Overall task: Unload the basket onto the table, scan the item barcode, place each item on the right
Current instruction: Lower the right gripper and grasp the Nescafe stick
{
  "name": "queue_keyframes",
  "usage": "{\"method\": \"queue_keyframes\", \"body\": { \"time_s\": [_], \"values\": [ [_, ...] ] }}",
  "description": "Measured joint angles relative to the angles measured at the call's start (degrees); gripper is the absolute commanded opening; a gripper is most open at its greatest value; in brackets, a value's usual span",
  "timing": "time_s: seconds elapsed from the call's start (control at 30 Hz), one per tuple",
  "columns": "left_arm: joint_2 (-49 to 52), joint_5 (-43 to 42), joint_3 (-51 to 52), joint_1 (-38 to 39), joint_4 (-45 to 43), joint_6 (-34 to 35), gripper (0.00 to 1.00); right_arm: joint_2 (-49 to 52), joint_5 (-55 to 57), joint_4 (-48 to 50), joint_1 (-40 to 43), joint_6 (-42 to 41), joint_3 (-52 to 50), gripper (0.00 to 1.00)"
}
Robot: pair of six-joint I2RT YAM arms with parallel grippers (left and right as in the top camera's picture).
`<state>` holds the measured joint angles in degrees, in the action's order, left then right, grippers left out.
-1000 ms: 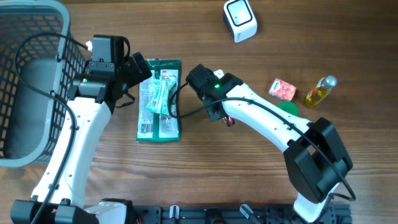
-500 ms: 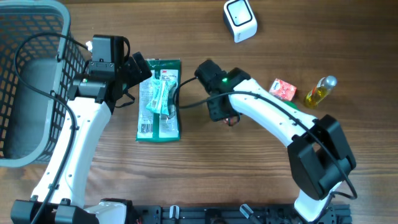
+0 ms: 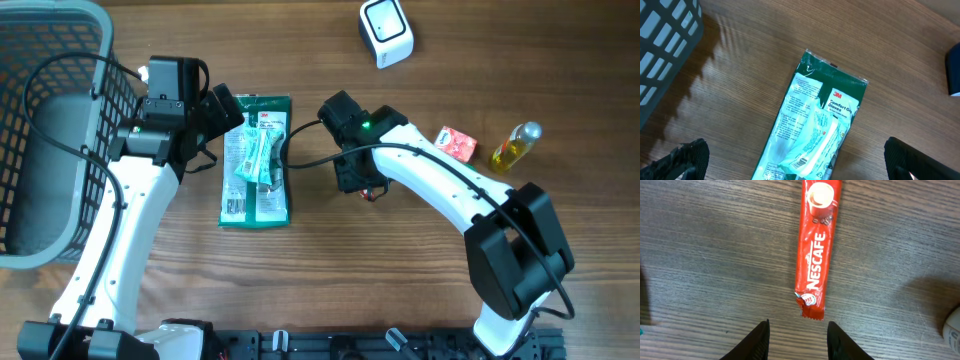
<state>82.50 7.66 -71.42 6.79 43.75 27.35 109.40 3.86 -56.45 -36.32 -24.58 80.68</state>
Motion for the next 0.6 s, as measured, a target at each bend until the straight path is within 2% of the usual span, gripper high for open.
{"method": "queue_keyframes", "body": {
  "time_s": [0.03,0.27,0.6],
  "values": [
    [0.0,0.0,0.0,0.0,0.0,0.0,1.0,0.28,0.0,0.2,0.0,0.07,0.0,0.34],
    [0.0,0.0,0.0,0.0,0.0,-0.02,1.0,5.22,0.2,1.9,1.27,0.24,-0.02,0.34],
    [0.0,0.0,0.0,0.0,0.0,-0.02,1.0,5.49,-1.51,2.95,2.1,0.24,-0.02,0.34]
  ]
}}
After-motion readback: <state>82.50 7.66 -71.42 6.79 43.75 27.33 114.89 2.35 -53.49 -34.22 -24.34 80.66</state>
